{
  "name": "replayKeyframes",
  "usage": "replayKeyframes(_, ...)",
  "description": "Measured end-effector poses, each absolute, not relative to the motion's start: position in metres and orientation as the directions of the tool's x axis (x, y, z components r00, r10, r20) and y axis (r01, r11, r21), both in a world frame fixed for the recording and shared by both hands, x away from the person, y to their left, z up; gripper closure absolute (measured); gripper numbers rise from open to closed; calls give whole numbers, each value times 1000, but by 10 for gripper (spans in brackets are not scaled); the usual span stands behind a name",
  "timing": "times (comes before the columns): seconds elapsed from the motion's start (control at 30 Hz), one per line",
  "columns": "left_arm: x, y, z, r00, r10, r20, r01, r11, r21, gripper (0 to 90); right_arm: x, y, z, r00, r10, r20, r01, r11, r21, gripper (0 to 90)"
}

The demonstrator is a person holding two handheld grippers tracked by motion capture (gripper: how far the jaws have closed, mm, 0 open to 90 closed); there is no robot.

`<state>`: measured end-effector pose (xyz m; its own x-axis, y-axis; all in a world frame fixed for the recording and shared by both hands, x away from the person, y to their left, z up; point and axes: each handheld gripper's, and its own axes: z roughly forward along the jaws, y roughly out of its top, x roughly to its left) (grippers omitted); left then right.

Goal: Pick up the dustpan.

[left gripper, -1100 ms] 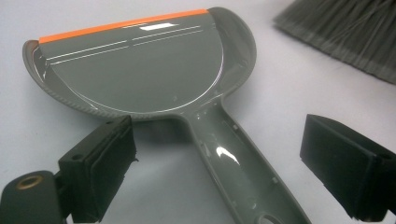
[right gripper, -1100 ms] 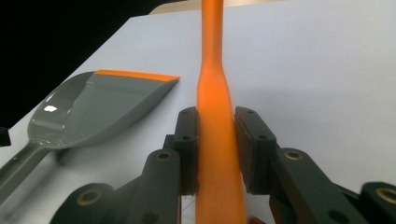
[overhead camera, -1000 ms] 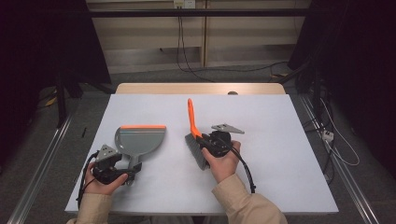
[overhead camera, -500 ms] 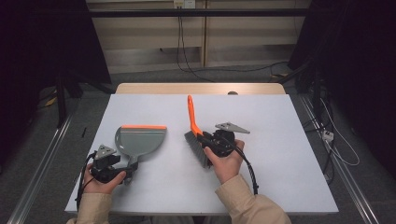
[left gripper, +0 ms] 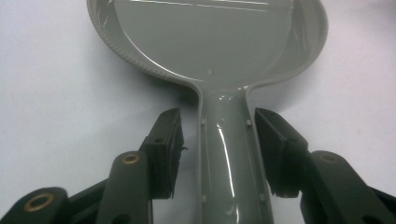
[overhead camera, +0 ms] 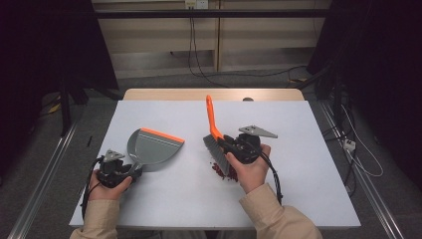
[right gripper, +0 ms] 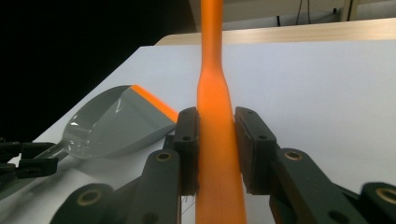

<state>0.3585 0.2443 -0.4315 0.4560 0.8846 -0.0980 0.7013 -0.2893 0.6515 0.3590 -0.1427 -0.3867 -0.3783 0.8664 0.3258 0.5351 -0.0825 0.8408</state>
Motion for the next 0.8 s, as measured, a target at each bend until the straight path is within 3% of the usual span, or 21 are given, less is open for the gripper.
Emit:
replayKeyframes(0.1, 365, 237, -434, 491, 868, -71, 691, -338, 639, 530, 359, -149, -383, -372, 875, 309, 528, -74, 846, 717)
replayKeyframes(0.2, 370, 235, -435, 511, 858, -42, 684, -377, 624, 618, 359, -155, -380, -370, 879, 302, 526, -70, 848, 717)
replayKeyframes(0.6, 361, 242, -419, 602, 797, -55, 628, -430, 649, 632, 358, -192, -381, -330, 909, 256, 517, -53, 855, 717)
replayKeyframes(0.8, 347, 237, -403, 693, 713, -104, 574, -458, 679, 633, 361, -210, -383, -293, 926, 239, 522, -54, 851, 717)
